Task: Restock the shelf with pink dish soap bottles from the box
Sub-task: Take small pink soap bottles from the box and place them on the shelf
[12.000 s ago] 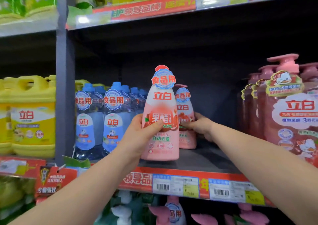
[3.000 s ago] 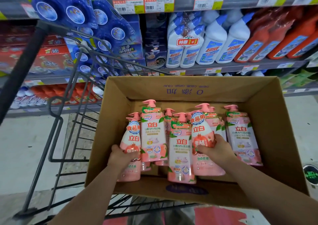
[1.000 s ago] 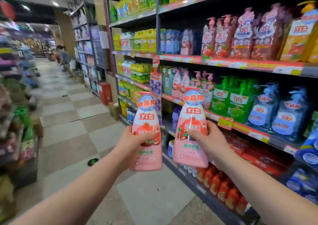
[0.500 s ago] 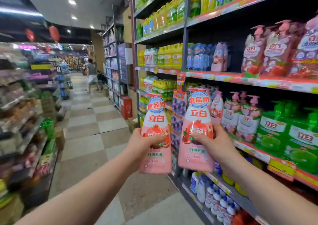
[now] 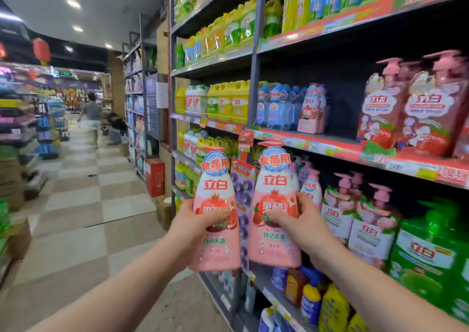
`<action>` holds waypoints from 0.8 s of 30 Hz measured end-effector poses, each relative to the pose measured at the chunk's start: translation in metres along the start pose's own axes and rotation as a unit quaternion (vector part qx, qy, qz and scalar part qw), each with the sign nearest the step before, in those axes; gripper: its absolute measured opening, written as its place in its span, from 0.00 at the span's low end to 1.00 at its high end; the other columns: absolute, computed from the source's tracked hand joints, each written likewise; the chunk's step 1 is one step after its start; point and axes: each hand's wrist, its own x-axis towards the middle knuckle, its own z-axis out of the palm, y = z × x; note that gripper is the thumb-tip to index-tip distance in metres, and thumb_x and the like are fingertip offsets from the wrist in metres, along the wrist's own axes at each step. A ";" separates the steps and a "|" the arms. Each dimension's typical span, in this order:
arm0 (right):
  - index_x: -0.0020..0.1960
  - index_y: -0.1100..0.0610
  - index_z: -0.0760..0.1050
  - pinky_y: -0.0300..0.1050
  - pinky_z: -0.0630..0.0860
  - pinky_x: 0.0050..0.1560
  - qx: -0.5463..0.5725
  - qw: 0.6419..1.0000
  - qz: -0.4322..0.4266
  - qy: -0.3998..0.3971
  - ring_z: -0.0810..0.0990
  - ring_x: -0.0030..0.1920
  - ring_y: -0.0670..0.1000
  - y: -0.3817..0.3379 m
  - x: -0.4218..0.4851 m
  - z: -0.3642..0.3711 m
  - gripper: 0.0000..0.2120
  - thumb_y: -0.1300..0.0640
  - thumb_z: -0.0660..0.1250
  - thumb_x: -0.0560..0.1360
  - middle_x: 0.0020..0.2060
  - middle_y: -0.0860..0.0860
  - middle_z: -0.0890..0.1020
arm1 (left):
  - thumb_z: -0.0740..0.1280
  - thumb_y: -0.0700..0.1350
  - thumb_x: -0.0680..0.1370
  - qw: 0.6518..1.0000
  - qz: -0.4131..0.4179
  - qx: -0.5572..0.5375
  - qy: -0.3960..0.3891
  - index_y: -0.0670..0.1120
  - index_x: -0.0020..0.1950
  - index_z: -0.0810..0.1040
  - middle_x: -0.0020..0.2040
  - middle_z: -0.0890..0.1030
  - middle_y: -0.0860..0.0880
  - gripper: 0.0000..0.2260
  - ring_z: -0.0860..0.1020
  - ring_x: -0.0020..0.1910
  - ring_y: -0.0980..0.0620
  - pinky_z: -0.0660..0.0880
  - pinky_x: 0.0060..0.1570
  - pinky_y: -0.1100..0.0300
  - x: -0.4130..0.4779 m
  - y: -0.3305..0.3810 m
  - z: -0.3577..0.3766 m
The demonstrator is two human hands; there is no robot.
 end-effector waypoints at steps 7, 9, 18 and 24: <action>0.51 0.51 0.72 0.38 0.79 0.41 -0.030 0.996 -0.031 0.072 0.83 0.40 0.44 -0.007 0.089 0.022 0.19 0.60 0.77 0.66 0.45 0.49 0.83 | 0.71 0.32 0.70 0.998 0.009 -0.010 -0.064 0.39 0.48 0.77 0.37 0.82 0.43 0.09 0.81 0.27 0.52 0.77 0.26 0.60 0.110 0.002 0.003; 0.49 0.49 0.72 0.34 0.77 0.37 -0.040 0.993 -0.045 0.100 0.82 0.38 0.40 -0.013 0.115 0.032 0.18 0.60 0.77 0.66 0.44 0.47 0.82 | 0.72 0.33 0.70 0.996 0.008 -0.013 -0.090 0.38 0.49 0.75 0.37 0.83 0.43 0.11 0.82 0.28 0.51 0.77 0.25 0.59 0.145 0.008 0.004; 0.61 0.55 0.72 0.48 0.78 0.53 -0.079 0.971 -0.049 0.219 0.82 0.49 0.51 -0.028 0.216 0.050 0.26 0.56 0.77 0.66 0.52 0.52 0.82 | 0.72 0.35 0.70 0.981 0.021 -0.015 -0.194 0.39 0.52 0.75 0.43 0.83 0.40 0.12 0.81 0.32 0.48 0.80 0.30 0.54 0.277 0.031 0.020; 0.61 0.54 0.71 0.38 0.73 0.39 -0.129 0.945 -0.087 0.287 0.79 0.44 0.41 -0.051 0.286 0.010 0.26 0.53 0.77 0.66 0.48 0.46 0.80 | 0.72 0.36 0.71 0.972 0.028 -0.014 -0.232 0.37 0.51 0.78 0.47 0.83 0.36 0.10 0.81 0.40 0.41 0.78 0.48 0.41 0.336 0.027 0.046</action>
